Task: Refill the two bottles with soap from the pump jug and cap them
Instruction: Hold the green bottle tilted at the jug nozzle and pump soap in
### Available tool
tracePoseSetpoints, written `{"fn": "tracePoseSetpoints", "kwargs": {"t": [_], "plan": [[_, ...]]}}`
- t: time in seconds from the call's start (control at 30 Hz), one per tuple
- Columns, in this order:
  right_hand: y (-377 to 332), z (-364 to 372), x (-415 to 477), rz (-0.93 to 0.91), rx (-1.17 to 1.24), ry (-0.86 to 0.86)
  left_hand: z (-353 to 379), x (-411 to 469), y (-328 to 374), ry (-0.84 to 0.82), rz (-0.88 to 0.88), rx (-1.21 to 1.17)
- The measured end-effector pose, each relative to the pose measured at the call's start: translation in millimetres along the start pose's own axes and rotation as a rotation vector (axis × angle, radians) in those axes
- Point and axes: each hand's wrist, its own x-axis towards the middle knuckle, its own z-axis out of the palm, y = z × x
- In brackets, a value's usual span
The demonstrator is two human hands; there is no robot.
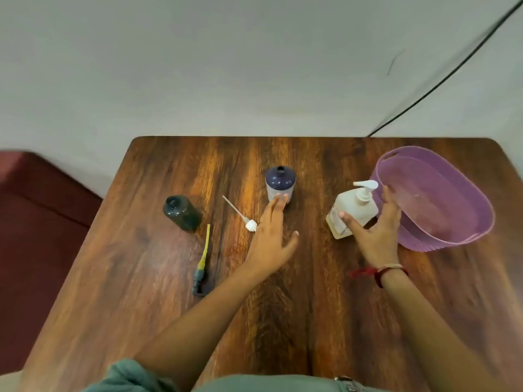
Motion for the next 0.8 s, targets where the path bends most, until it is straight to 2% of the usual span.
{"fn": "tracePoseSetpoints", "kwargs": {"t": [0.37, 0.57, 0.8], "plan": [[11, 15, 20, 0.085, -0.005, -0.045, 15, 11, -10, -0.034, -0.023, 0.008], [11, 17, 27, 0.036, -0.240, -0.091, 13, 14, -15, -0.040, -0.047, 0.006], [0, 22, 2, 0.029, -0.322, -0.128, -7, -2, -40, 0.037, -0.137, 0.027]]}}
